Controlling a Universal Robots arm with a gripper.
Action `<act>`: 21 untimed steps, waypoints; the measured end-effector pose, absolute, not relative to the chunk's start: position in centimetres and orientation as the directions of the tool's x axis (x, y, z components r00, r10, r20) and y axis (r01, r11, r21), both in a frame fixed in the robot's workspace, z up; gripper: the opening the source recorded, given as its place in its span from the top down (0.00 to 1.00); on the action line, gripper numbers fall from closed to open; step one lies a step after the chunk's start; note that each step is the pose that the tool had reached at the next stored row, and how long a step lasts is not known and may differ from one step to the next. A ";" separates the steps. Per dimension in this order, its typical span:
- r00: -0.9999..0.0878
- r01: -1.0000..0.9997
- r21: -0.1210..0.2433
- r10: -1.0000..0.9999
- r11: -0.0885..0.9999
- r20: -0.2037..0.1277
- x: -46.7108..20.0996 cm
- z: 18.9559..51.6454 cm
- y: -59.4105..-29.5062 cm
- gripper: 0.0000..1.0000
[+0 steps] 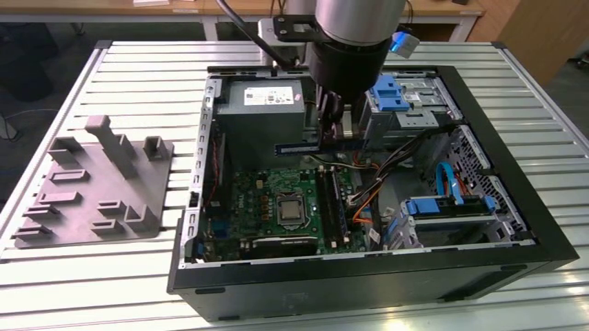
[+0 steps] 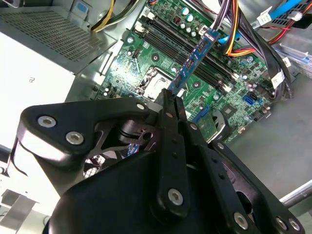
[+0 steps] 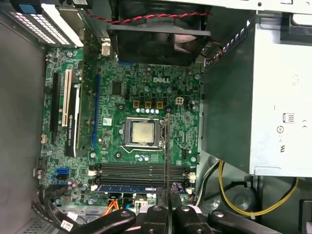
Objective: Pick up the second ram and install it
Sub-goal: 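Pick up the second ram and move it above second insertion slot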
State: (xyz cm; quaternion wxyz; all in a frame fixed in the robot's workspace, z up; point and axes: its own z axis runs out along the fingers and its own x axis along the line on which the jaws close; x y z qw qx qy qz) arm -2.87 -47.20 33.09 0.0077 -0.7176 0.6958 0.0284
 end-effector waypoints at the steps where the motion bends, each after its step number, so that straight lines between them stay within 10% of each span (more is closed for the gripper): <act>1: 0.029 -0.999 0.028 -0.998 -0.030 -0.051 -2.9 33.0 -47.2 0.87; 21: -0.061 -0.998 0.028 -0.997 0.059 -0.051 -2.9 31.1 -49.1 0.87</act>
